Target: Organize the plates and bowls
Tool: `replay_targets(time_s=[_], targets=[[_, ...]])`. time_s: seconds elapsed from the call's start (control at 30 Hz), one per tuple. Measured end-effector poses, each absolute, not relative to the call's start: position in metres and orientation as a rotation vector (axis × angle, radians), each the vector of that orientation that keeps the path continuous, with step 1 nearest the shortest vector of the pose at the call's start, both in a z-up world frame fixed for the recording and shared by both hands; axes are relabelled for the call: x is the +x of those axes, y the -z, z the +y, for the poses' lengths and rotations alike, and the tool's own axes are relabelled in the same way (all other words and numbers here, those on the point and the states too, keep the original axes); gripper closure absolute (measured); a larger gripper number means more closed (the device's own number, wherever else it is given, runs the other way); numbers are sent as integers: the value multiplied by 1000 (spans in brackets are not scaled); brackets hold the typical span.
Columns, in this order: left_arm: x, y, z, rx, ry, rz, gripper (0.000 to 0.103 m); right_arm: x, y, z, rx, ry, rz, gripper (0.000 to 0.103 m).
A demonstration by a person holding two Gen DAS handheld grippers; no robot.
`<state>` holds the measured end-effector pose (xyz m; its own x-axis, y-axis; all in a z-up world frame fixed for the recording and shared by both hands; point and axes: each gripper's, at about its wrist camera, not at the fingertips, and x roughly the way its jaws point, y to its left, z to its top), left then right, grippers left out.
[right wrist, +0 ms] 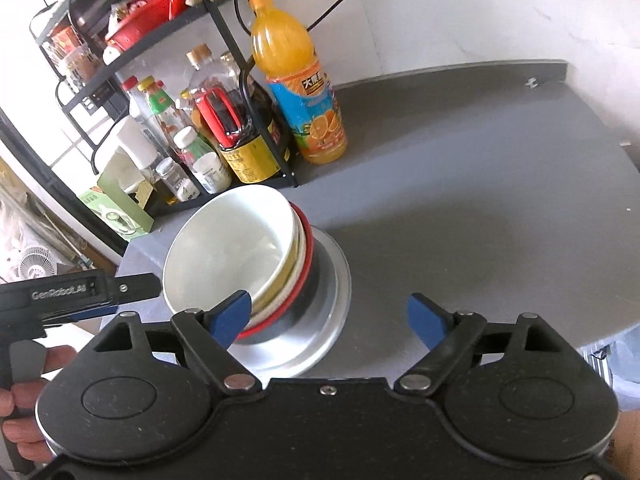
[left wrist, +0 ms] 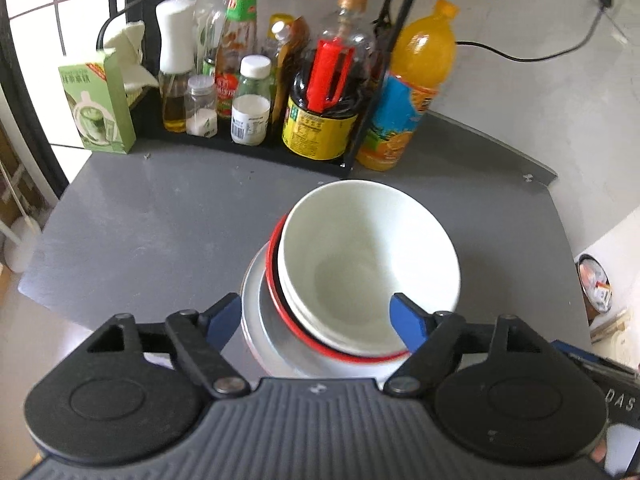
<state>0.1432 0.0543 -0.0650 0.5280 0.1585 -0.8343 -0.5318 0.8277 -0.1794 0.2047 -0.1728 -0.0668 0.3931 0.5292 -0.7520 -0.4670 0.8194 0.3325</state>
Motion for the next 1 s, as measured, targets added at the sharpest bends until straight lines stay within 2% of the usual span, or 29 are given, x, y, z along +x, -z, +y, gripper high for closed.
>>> replay_targets(time_s=[0.2,0.37,0.7,1.0], targets=[[117,48,36,-405,-415,910,19,183,56,-189,49,-597,945,14],[97,34,30,-416,-392,894,18,164,43,-198,48,-573,902,0],[62,16,41,-343,-339,862,13,128,20,-192,38,-482,847,0],[28,8,70,-265,-219,864,12,73,8,-172,79,-378,804,0]])
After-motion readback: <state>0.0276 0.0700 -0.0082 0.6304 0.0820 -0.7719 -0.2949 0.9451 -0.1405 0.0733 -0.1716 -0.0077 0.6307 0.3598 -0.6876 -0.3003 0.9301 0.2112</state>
